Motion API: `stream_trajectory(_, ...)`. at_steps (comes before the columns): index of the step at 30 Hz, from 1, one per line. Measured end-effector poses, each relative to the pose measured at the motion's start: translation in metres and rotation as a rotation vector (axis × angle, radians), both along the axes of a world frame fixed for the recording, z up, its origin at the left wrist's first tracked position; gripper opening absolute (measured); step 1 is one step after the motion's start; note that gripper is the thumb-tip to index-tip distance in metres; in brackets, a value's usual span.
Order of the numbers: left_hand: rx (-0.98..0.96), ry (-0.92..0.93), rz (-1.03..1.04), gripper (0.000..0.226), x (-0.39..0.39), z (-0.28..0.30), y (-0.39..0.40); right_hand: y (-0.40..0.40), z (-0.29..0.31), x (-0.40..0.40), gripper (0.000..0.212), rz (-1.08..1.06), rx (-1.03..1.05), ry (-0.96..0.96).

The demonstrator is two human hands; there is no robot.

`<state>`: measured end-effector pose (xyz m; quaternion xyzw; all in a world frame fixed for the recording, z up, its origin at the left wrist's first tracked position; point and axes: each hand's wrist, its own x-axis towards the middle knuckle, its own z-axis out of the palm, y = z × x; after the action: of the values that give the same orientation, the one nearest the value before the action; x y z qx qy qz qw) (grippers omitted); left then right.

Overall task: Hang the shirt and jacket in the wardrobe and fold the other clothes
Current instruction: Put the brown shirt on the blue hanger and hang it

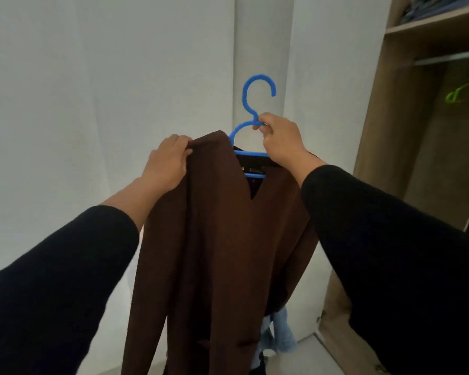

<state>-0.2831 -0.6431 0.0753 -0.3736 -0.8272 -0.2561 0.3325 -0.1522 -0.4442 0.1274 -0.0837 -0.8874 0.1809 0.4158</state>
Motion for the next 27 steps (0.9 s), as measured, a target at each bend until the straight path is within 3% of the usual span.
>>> stream_trajectory(4,0.093,0.022,-0.142,0.035,0.022,0.017,0.034,0.036,0.017,0.027,0.028,-0.124,0.017,0.031)
stream_trajectory(8,0.033,0.068,-0.206,0.035,0.036,0.025,0.076,0.076,0.02,0.058,0.027,-0.211,0.002,0.054)
stream_trajectory(14,0.102,-0.14,-0.244,0.027,0.056,0.034,0.153,0.151,0.026,0.107,0.028,-0.236,0.047,0.062)
stream_trajectory(18,0.058,-0.095,-0.233,0.032,0.074,0.036,0.22,0.209,0.026,0.131,0.029,-0.253,0.054,0.078)
stream_trajectory(22,0.001,0.0,-0.35,0.031,0.107,0.043,0.293,0.26,0.021,0.136,0.028,-0.235,0.071,0.053)
stream_trajectory(25,-0.14,-0.053,-0.323,0.035,0.12,0.047,0.337,0.29,0.018,0.135,0.026,-0.244,0.063,0.048)
stream_trajectory(27,-0.119,-0.069,-0.29,0.036,0.12,0.046,0.358,0.306,0.016,0.134,0.022,-0.263,0.015,0.08)
